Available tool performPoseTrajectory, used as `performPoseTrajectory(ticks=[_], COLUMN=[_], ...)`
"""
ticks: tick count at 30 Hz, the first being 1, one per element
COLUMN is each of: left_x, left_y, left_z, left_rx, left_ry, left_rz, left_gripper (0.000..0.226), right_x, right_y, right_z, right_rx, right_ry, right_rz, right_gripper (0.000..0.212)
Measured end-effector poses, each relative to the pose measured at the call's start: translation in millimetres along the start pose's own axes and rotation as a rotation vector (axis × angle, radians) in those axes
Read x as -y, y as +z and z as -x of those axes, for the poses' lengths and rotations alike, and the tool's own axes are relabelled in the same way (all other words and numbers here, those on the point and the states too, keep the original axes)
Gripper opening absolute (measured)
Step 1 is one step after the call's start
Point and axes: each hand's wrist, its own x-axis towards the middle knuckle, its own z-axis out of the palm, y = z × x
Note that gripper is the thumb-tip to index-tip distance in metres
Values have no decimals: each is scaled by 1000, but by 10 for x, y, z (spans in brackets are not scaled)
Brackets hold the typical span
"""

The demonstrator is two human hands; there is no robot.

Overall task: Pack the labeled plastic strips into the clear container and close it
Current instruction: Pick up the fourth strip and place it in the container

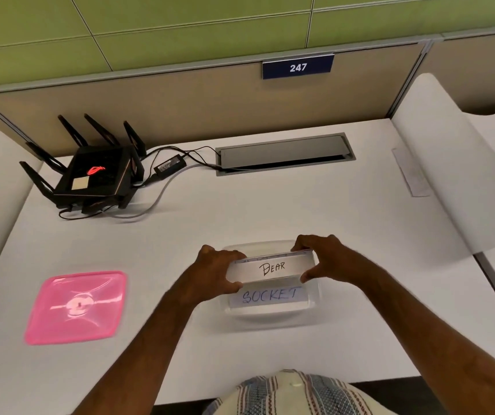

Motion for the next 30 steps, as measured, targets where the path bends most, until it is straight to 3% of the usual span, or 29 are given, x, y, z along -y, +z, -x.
performPoseTrajectory(ticks=[7, 11, 18, 24, 27, 30], left_x=[-34, -63, -99, -203, -260, -270], left_y=[285, 356, 449, 451, 446, 433], left_z=[42, 21, 57, 18, 60, 59], left_rx=[-34, -32, -21, 28, -40, -34], left_ry=[6, 4, -5, -222, -421, -431], left_rz=[-101, -152, -174, 212, 518, 542], left_gripper=[62, 56, 42, 19, 29, 32], right_x=[-12, -21, 30, 40, 36, 24], right_y=[260, 380, 506, 522, 545, 577], right_z=[-9, -2, -17, -43, -46, -47], right_rx=[1, -45, -6, 30, 24, 11], right_ry=[-106, -190, -211, -182, -174, -169], right_rz=[409, 507, 624, 608, 604, 631], right_gripper=[63, 67, 46, 29, 23, 17])
